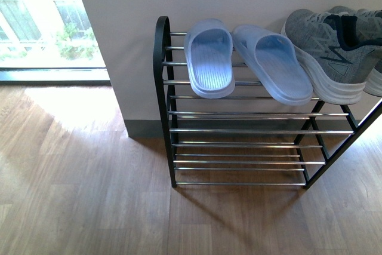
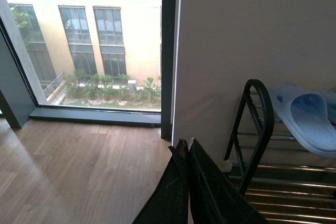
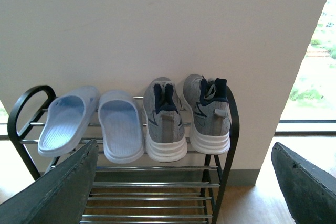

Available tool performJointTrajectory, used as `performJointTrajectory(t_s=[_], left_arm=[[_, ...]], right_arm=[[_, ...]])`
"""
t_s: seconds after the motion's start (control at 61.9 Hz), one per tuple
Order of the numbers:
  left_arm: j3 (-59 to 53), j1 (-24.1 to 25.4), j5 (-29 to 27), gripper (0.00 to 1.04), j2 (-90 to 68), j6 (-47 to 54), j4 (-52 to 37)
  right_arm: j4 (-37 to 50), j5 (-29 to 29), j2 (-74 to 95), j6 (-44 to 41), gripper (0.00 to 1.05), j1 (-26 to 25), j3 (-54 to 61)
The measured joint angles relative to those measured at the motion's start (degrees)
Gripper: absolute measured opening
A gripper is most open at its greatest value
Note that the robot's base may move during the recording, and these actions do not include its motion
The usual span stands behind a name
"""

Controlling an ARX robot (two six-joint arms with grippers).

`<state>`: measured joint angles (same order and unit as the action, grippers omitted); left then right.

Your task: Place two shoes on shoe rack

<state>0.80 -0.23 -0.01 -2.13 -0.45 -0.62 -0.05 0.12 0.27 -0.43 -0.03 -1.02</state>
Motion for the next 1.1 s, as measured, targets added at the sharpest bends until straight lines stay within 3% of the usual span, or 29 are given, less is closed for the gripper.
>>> performJointTrajectory(t_s=[0.275, 0.371, 0.436, 0.694, 0.775, 1.098], left_arm=[[0.0, 0.04, -0.02, 0.03, 1.22, -0.02, 0.63], [0.0, 0.04, -0.02, 0.19, 1.22, 0.0, 0.63], [0.0, 0.04, -0.02, 0.35, 1.22, 0.0, 0.63], [0.0, 0.04, 0.0, 0.77, 1.25, 0.0, 0.63], [0.0, 0.04, -0.02, 0.96, 1.25, 0.02, 0.63], [0.0, 0.04, 0.02, 0.95, 1.25, 0.17, 0.63]], right_arm=[[-0.02, -0.11, -0.04, 0.0, 0.96, 0.0, 0.0], [-0.02, -0.11, -0.04, 0.0, 0.96, 0.0, 0.0], [-0.02, -0.09, 0.0, 0.0, 0.96, 0.0, 0.0], [-0.02, -0.11, 0.0, 0.0, 0.96, 0.0, 0.0], [0.0, -0.11, 0.0, 0.02, 0.96, 0.0, 0.0], [-0.02, 0.02, -0.04, 0.04, 0.96, 0.0, 0.0]])
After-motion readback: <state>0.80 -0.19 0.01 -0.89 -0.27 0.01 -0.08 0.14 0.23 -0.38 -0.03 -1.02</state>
